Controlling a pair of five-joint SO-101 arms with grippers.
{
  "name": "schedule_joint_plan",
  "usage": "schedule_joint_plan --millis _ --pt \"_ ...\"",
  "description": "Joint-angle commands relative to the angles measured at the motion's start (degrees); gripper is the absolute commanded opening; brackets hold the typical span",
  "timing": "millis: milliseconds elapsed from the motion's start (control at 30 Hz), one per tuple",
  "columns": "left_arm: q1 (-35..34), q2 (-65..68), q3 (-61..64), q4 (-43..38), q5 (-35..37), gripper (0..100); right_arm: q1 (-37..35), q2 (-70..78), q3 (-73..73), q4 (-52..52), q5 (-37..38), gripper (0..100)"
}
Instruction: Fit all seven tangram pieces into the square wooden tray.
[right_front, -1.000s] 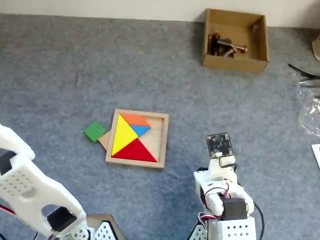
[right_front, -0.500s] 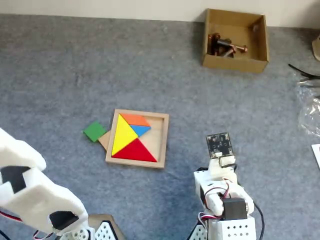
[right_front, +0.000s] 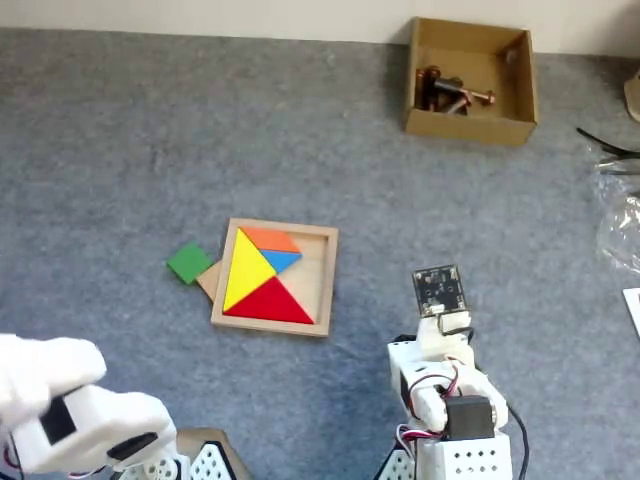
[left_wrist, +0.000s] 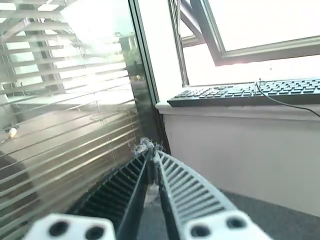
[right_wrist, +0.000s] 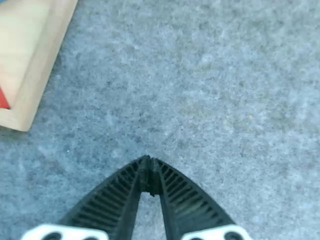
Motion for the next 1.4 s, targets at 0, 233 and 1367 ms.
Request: schedule_joint_plan --millis 0,233,1367 --pt "1.01 -3.82 -0.66 0.44 0.62 1 -0.57 -0.48 6.73 -1.01 -0.44 0.5" --pt "1.01 -9.71 -0.66 0.44 0.62 1 -0.57 -0.48 6.73 -1.01 -0.44 0.5" --pt "19.12 -49.36 78.46 -2.81 0.53 1 -0.57 -0.48 6.73 -1.01 -0.44 0.5"
